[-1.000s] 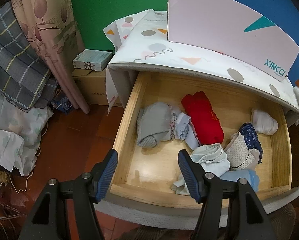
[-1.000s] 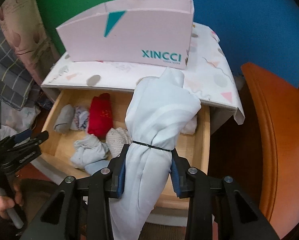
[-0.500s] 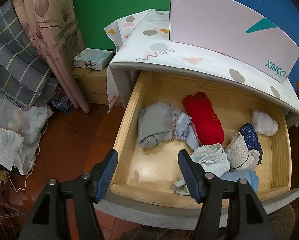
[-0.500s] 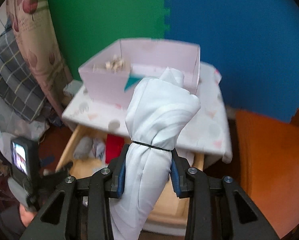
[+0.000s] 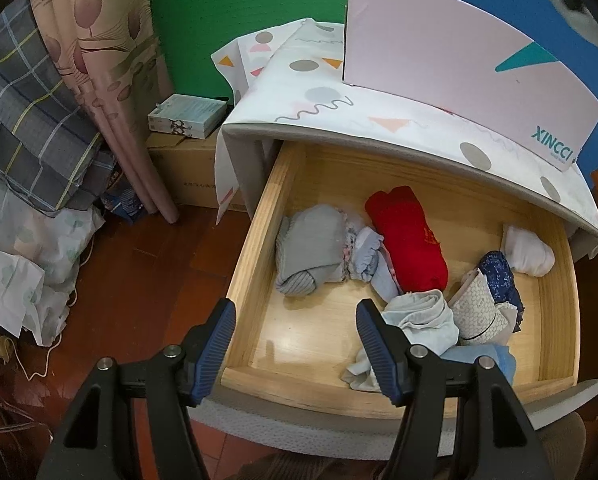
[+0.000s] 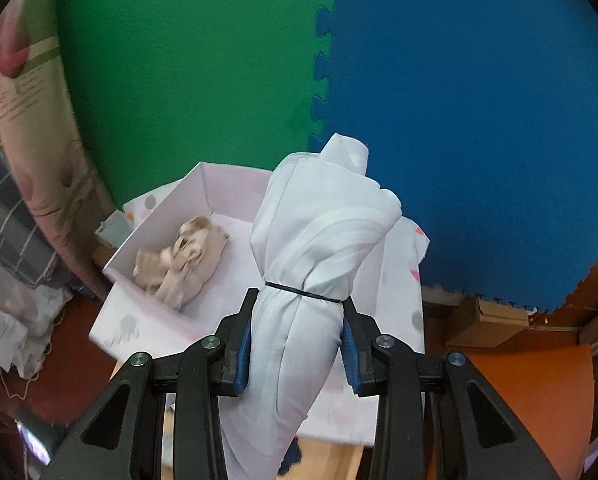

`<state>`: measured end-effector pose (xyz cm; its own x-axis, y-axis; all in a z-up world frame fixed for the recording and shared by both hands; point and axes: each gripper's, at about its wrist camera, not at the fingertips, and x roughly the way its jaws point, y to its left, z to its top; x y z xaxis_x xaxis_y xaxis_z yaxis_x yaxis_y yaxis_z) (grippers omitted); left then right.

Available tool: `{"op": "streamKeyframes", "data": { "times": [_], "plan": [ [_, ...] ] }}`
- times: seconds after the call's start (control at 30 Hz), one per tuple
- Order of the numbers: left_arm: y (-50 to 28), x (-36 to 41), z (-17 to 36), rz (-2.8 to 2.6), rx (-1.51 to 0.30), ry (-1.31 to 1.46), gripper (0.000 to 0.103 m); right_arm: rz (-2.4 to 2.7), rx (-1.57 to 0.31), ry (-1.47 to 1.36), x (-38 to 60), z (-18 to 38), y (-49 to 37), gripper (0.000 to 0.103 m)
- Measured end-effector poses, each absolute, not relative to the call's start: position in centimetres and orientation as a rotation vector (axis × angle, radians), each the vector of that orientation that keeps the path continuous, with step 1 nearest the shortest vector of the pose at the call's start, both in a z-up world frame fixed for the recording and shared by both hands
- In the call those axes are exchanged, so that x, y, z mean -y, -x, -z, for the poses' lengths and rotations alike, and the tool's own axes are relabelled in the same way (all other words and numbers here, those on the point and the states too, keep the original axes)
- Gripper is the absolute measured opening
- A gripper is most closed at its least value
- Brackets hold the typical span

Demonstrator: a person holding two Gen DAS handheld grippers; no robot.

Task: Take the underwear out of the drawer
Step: 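Carry the light blue bundle to the white box and release it, then move the right gripper back into the drawer toward the patterned underwear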

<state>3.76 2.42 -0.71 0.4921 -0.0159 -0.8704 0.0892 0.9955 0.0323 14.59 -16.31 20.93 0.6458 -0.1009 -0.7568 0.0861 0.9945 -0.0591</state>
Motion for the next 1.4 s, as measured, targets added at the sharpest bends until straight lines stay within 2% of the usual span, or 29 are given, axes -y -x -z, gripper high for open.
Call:
{"op": "streamKeyframes", "data": {
  "times": [0.3,0.6,0.77,0.83,1.07,1.17,1.4],
  "plan": [
    [-4.0,-2.6,0.8,0.078,-1.061,-0.052,0.064,0.118,-0.999,0.019,17.3,-15.4,-22.0,0.035],
    [-3.9,-2.0,0.8,0.092,-1.059,-0.051,0.064,0.125,-1.1,0.041,16.9,-10.2,-24.7,0.04],
    [-3.9,-2.2,0.9,0.098,-1.062,-0.039,0.064,0.148,-1.096,0.029,16.9,-9.7,-24.9,0.044],
    [-4.0,-2.3,0.9,0.098,-1.065,-0.037,0.064,0.158,-1.072,0.025,16.9,-10.7,-24.4,0.049],
    [-4.0,-2.3,0.9,0.099,-1.07,-0.033,0.064,0.086,-1.031,0.031,16.5,-15.3,-19.6,0.05],
    [-4.1,-2.5,1.1,0.103,-1.085,-0.017,0.064,0.054,-1.026,0.055,16.0,-16.8,-15.8,0.054],
    [-4.4,-3.0,1.5,0.112,-1.115,0.023,0.064,-0.007,-1.107,0.105,15.1,-16.3,-7.3,0.055]
  ]
}}
